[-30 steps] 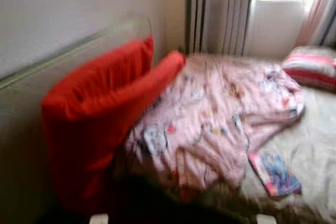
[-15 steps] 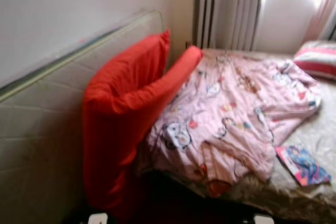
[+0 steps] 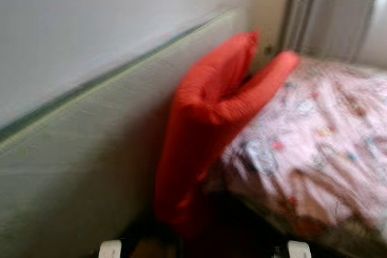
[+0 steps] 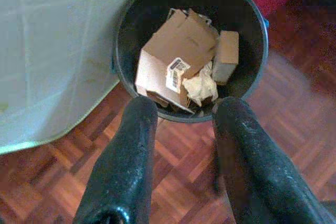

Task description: Clean up the room

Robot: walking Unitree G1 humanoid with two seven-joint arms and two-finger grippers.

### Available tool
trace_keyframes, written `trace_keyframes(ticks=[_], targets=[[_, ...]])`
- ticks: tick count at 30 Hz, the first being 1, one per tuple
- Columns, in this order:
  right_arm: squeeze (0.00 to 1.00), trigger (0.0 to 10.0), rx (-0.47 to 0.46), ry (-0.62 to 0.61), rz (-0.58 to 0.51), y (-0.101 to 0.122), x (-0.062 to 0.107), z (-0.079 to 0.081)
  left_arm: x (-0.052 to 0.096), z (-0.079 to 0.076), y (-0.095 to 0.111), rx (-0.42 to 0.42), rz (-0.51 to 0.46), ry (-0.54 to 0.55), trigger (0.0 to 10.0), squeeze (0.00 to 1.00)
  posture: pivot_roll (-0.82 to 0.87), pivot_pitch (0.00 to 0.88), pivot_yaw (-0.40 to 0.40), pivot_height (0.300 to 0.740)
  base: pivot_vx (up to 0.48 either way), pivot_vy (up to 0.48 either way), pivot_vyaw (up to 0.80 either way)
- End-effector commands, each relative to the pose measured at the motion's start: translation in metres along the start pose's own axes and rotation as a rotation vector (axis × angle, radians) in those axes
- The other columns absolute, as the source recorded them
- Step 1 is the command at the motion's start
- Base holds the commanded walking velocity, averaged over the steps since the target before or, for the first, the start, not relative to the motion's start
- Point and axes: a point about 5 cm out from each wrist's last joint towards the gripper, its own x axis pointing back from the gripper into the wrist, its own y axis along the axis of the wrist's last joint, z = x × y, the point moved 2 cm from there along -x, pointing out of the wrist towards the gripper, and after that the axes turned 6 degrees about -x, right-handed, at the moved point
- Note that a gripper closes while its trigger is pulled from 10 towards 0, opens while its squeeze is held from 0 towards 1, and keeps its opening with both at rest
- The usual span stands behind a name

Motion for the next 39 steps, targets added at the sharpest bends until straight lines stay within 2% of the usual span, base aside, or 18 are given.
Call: trace_keyframes(ticks=[1,39], targets=[[0.0,10.0,-0.003,0.007,-0.002,0.0012,-0.0006,0.0021,0.0013,0.0022,-0.0058,0.0,0.016,0.001,10.0,0.0,-0.03,0.0,0.021,0.74,0.0,0.0,0.8],[0.0,10.0,-0.004,0.03,-0.007,0.0018,-0.0004,0.003,0.0014,0.0012,-0.0062,0.008,0.015,-0.002,10.0,0.0,-0.03,0.0,0.015,0.74,0.0,0.0,0.8]])
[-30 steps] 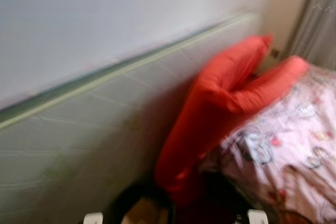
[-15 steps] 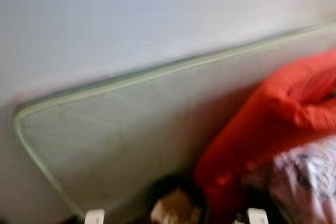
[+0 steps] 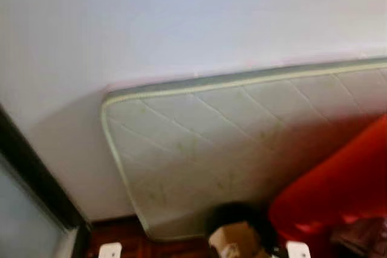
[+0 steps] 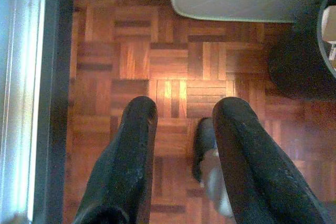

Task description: Clean up the room

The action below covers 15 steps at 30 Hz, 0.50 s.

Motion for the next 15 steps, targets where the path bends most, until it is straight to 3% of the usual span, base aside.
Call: trace_keyframes(ticks=[1,13,15], targets=[[0.0,10.0,-0.008,0.014,-0.013,0.0043,-0.0018,0.0063,0.0007,0.0063,-0.0007,-0.005,0.002,0.014,10.0,0.0,-0.03,0.0,0.015,0.74,0.0,0.0,0.49],[0.0,10.0,-0.046,0.005,-0.037,0.0055,-0.0015,0.006,0.0007,0.0057,-0.0009,0.011,0.001,0.006,10.0,0.0,-0.03,0.0,0.015,0.74,0.0,0.0,0.04],[0.0,10.0,-0.045,0.005,-0.038,0.0056,-0.0016,0.0061,0.0007,0.0056,-0.0007,0.013,0.0,0.003,10.0,0.0,-0.03,0.0,0.016,0.74,0.259,0.0,0.0]])
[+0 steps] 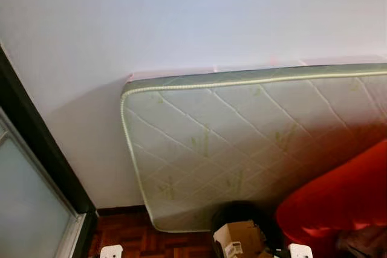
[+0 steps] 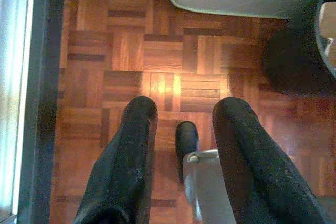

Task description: Clean up the room

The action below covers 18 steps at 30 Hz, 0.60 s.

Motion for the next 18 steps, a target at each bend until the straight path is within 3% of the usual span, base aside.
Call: trace_keyframes(ticks=[1,13,18], targets=[[0.0,10.0,-0.009,-0.001,-0.005,0.0003,-0.0003,0.0014,0.0009,0.003,-0.0028,0.009,0.006,0.007,10.0,0.0,-0.03,0.0,0.015,0.74,0.315,0.0,0.0],[0.0,10.0,-0.024,-0.006,-0.009,0.0001,-0.0002,0.0013,0.0009,0.003,-0.0028,0.011,0.006,0.004,10.0,0.0,-0.03,0.0,0.017,0.74,0.323,0.0,0.0],[0.0,10.0,0.014,0.037,-0.027,0.0037,-0.0004,0.0047,0.0009,0.0034,-0.0028,0.011,0.006,0.008,10.0,0.0,-0.03,0.001,0.016,0.74,0.307,0.0,0.0]])
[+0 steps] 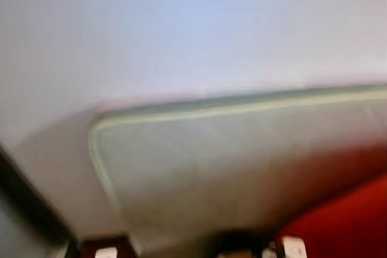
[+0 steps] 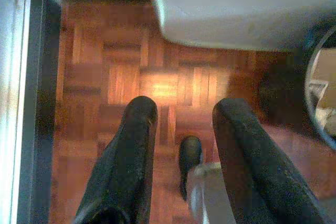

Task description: Clean up the room

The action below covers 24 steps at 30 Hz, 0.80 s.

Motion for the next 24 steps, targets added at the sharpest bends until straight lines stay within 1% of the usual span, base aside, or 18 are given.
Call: trace_keyframes(ticks=[1,2,4,9,11,16,24], targets=[[0.0,10.0,0.031,-0.003,0.001,0.0,0.002,-0.008,0.0,-0.006,0.0,-0.001,-0.001,-0.012,10.0,0.0,-0.04,0.002,0.016,0.74,0.0,0.0,0.8],[0.0,10.0,0.036,0.001,-0.001,0.0,0.002,-0.008,0.0,-0.006,0.0,-0.001,-0.002,-0.013,10.0,0.0,-0.04,0.002,0.016,0.74,0.0,0.0,0.8],[0.0,10.0,0.017,-0.007,-0.003,0.0,0.002,-0.008,0.0,-0.006,0.0,-0.001,-0.001,-0.013,10.0,0.0,-0.03,0.003,0.014,0.74,0.0,0.0,0.68],[0.0,10.0,-0.003,-0.013,-0.026,0.002,0.003,-0.009,0.0,-0.007,0.0,0.0,-0.003,-0.013,10.0,0.0,-0.03,0.002,0.014,0.74,0.0,0.0,0.0],[0.0,10.0,-0.021,-0.004,-0.059,0.005,0.003,-0.008,0.0,-0.007,0.0,0.002,-0.004,-0.012,10.0,0.0,-0.03,0.003,0.016,0.74,0.0,0.0,0.0],[0.0,10.0,-0.023,0.017,-0.113,0.011,0.003,-0.005,0.0,-0.006,0.0,0.0,-0.006,-0.012,10.0,0.0,-0.03,0.003,0.019,0.74,0.0,0.0,0.0],[0.0,10.0,-0.036,0.033,-0.146,0.013,0.004,-0.004,0.0,-0.006,0.0,-0.005,-0.008,-0.013,10.0,0.0,-0.03,0.0,0.023,0.74,0.0,0.0,0.0]])
